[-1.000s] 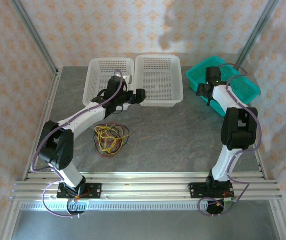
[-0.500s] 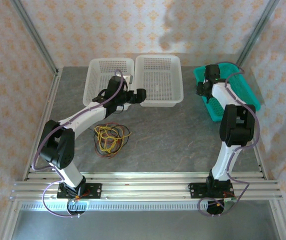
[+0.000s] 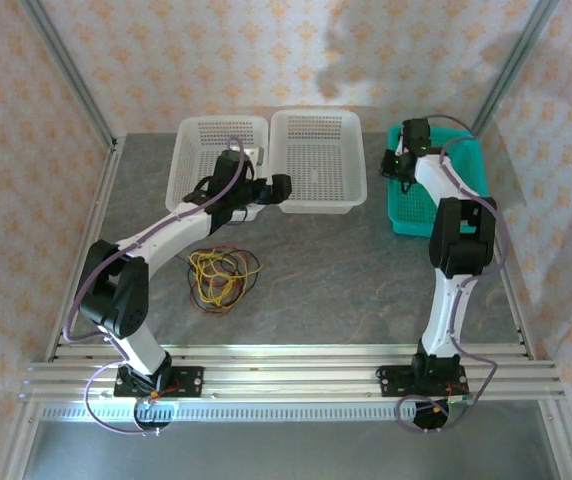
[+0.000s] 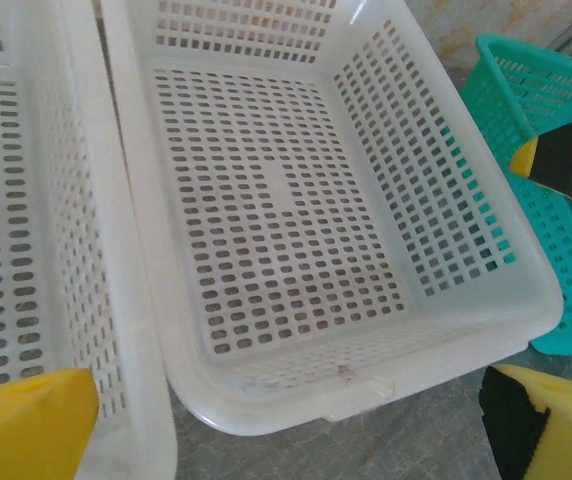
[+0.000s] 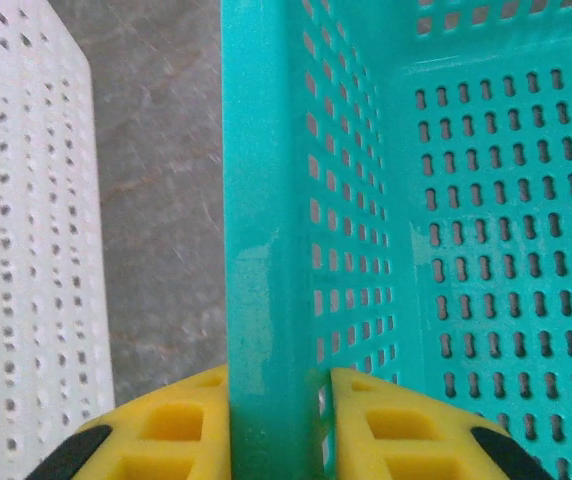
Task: Untangle the cables
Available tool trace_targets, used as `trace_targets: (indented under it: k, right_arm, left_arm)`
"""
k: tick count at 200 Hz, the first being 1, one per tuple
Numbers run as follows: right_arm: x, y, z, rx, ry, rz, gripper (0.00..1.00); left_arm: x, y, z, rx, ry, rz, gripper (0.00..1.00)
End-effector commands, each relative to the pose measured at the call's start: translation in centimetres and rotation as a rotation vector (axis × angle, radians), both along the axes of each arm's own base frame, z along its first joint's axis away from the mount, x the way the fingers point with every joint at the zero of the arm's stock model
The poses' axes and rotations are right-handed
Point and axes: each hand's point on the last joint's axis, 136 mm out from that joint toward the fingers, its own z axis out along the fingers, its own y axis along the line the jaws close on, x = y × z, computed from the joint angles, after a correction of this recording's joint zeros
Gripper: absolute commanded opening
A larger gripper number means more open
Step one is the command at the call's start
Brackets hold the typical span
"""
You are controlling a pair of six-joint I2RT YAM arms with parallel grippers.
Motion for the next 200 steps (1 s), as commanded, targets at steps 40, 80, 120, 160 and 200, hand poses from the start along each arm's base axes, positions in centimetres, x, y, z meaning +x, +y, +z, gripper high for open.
trace_targets:
  k: [40,80,120,160,200]
  right_arm:
    - [5.1,3.9,1.8,0.144,-0.078,0.07,0.23]
    - [7.0,5.1,2.6,0.23,-0.106,0.076,0.3]
    - [7.9,4.9,5.8,0.231,-0.166,0.062,0.5]
    - [7.5,5.1,7.0,0.254,-0.182,0.07,0.74]
    - [6.9,6.0,5.3,0.289,-0.137,0.105,0.95]
  left_arm:
    - [0.9,1.6,1.6,-0.055,-0.017,0.05,0.99]
    - [1.3,2.4,1.6,-0.064,-0.013,0.068,0.99]
    - [1.7,3.4,2.5,-0.081,-0.028,0.086,0.99]
    - [2.5,5.1,2.4,-0.092,-0.027,0.126,0.99]
    - [5.0,7.9,0.8,-0.107,0.021,0.227,0.99]
